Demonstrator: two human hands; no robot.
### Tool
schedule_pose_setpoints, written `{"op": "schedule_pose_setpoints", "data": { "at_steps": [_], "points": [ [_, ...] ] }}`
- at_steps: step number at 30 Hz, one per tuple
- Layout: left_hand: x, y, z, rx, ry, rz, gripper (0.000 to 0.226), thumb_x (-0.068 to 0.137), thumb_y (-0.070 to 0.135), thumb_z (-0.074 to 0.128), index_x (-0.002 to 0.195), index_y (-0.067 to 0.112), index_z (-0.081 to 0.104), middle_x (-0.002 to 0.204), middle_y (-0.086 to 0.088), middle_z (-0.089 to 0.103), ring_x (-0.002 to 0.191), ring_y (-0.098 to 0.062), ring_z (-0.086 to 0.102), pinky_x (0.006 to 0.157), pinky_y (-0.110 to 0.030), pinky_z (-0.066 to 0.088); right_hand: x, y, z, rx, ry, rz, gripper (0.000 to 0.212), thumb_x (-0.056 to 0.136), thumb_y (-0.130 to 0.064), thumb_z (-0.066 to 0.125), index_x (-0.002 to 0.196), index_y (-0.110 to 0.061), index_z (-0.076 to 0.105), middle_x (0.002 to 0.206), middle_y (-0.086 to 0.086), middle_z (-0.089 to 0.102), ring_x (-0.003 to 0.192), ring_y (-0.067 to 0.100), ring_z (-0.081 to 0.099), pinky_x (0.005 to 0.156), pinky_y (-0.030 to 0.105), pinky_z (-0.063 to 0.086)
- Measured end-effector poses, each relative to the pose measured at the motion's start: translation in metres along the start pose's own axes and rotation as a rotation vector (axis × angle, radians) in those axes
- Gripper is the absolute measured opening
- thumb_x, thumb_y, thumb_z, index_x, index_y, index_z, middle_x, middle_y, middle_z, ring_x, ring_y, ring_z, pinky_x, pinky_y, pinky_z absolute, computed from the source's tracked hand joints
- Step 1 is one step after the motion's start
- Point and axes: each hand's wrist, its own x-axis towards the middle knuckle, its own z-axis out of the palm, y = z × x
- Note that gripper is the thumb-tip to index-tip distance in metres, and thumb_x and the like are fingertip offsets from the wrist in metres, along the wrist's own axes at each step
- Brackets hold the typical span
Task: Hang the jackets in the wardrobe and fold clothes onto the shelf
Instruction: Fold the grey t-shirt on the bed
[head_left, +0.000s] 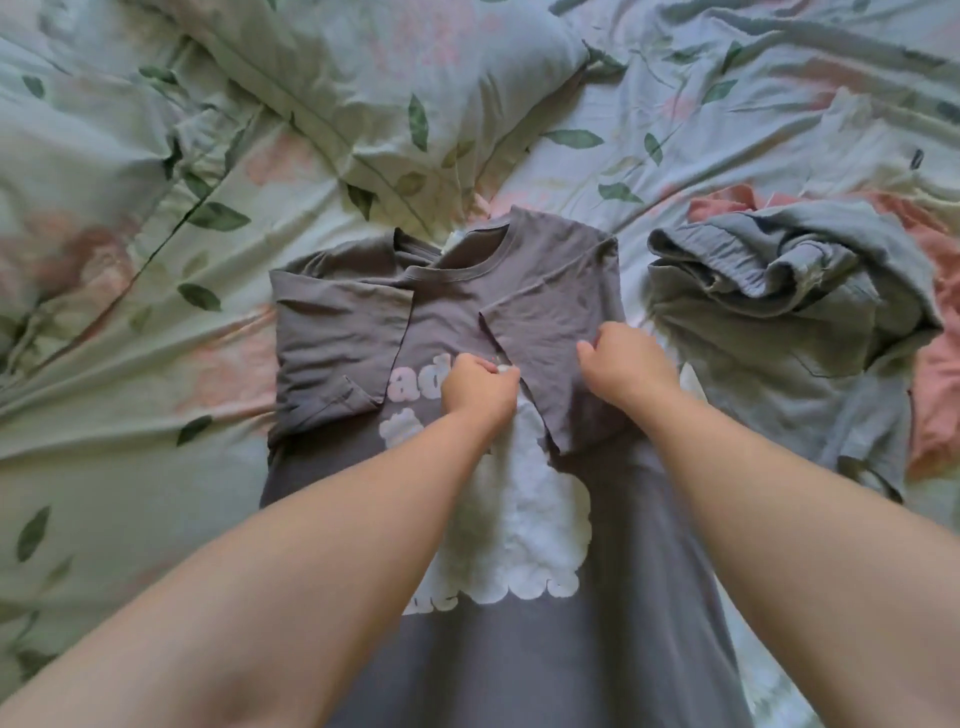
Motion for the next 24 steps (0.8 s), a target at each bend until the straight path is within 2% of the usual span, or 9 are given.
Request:
{"op": "schedule_pose_setpoints", "data": {
  "at_steps": [2, 4, 7, 9, 12, 16, 18, 22, 24],
  "points": [
    [-0.007, -0.01, 0.008, 0.031, -0.105, -0.045, 0.033, 0.072, 0.046, 0.067, 0.082, 0.014, 0.062, 0.079, -0.011, 0.074, 0.072, -0.031, 0.075, 0.074, -0.047, 0.063, 0.025, -0.006, -0.012, -0.029, 0.045, -0.174, 0.031, 0.097, -0.031, 0.047, 0.122, -0.017, 0.057, 0.128, 0.014, 0.055, 0.114, 0.038, 0.058, 0.09, 0.044, 0.047],
    [-0.023, -0.017, 0.02, -0.034, -0.189, -0.156, 0.045, 0.067, 0.05, 0.07, 0.075, 0.007, 0.063, 0.071, -0.017, 0.071, 0.067, -0.037, 0.074, 0.069, -0.054, 0.063, 0.049, -0.013, -0.028, -0.078, 0.077, -0.301, 0.039, 0.095, -0.018, 0.049, 0.133, -0.019, 0.05, 0.137, 0.011, 0.044, 0.115, 0.039, 0.057, 0.09, 0.046, 0.046],
    [-0.038, -0.025, 0.04, -0.113, -0.21, -0.268, 0.05, 0.07, 0.049, 0.081, 0.076, 0.002, 0.066, 0.067, -0.018, 0.069, 0.051, -0.032, 0.068, 0.057, -0.046, 0.062, 0.084, -0.022, -0.049, -0.151, 0.095, -0.395, 0.055, 0.09, -0.007, 0.048, 0.144, -0.019, 0.042, 0.147, 0.007, 0.037, 0.121, 0.038, 0.055, 0.095, 0.05, 0.046],
    [-0.039, -0.027, 0.048, -0.207, -0.23, -0.308, 0.044, 0.082, 0.038, 0.081, 0.081, -0.001, 0.061, 0.056, -0.012, 0.067, 0.059, -0.032, 0.073, 0.061, -0.043, 0.063, 0.106, -0.019, -0.053, -0.238, 0.029, -0.389, 0.053, 0.091, -0.01, 0.046, 0.143, -0.022, 0.045, 0.143, 0.011, 0.041, 0.123, 0.039, 0.054, 0.1, 0.052, 0.046],
    [-0.035, -0.035, 0.055, -0.168, -0.212, -0.224, 0.032, 0.086, 0.035, 0.077, 0.077, 0.007, 0.064, 0.052, -0.003, 0.069, 0.069, -0.029, 0.076, 0.076, -0.045, 0.063, 0.122, -0.012, -0.052, -0.3, -0.018, -0.367, 0.039, 0.094, -0.017, 0.046, 0.133, -0.021, 0.053, 0.131, 0.017, 0.05, 0.12, 0.04, 0.054, 0.101, 0.049, 0.046],
    [-0.034, -0.036, 0.046, 0.095, -0.129, -0.026, 0.024, 0.091, 0.032, 0.069, 0.077, 0.013, 0.065, 0.061, -0.001, 0.072, 0.052, -0.01, 0.07, 0.059, -0.021, 0.053, 0.131, -0.005, -0.055, -0.356, 0.016, -0.382, 0.036, 0.088, -0.009, 0.048, 0.122, -0.009, 0.059, 0.124, 0.022, 0.059, 0.113, 0.04, 0.061, 0.091, 0.044, 0.05],
    [-0.032, -0.031, 0.04, 0.184, -0.066, 0.02, 0.025, 0.092, 0.031, 0.065, 0.073, 0.016, 0.059, 0.057, -0.002, 0.071, 0.054, -0.01, 0.07, 0.055, -0.021, 0.048, 0.136, -0.003, -0.055, -0.364, 0.051, -0.345, 0.036, 0.085, -0.005, 0.048, 0.119, -0.004, 0.06, 0.125, 0.024, 0.06, 0.114, 0.041, 0.062, 0.094, 0.047, 0.052],
    [-0.026, -0.027, 0.035, 0.246, -0.041, 0.04, 0.028, 0.089, 0.035, 0.065, 0.071, 0.014, 0.057, 0.061, -0.001, 0.07, 0.067, -0.018, 0.072, 0.07, -0.03, 0.058, 0.142, -0.002, -0.048, -0.399, 0.059, -0.293, 0.039, 0.09, -0.008, 0.045, 0.127, -0.004, 0.053, 0.134, 0.022, 0.054, 0.123, 0.041, 0.055, 0.1, 0.048, 0.046],
    [-0.026, -0.025, 0.033, 0.252, -0.05, 0.043, 0.024, 0.089, 0.033, 0.063, 0.076, 0.013, 0.059, 0.061, -0.002, 0.071, 0.065, -0.018, 0.072, 0.068, -0.028, 0.057, 0.14, -0.008, -0.048, -0.529, 0.083, -0.294, 0.043, 0.089, -0.015, 0.045, 0.131, -0.009, 0.053, 0.135, 0.018, 0.055, 0.127, 0.039, 0.049, 0.103, 0.048, 0.041]
  ]
}}
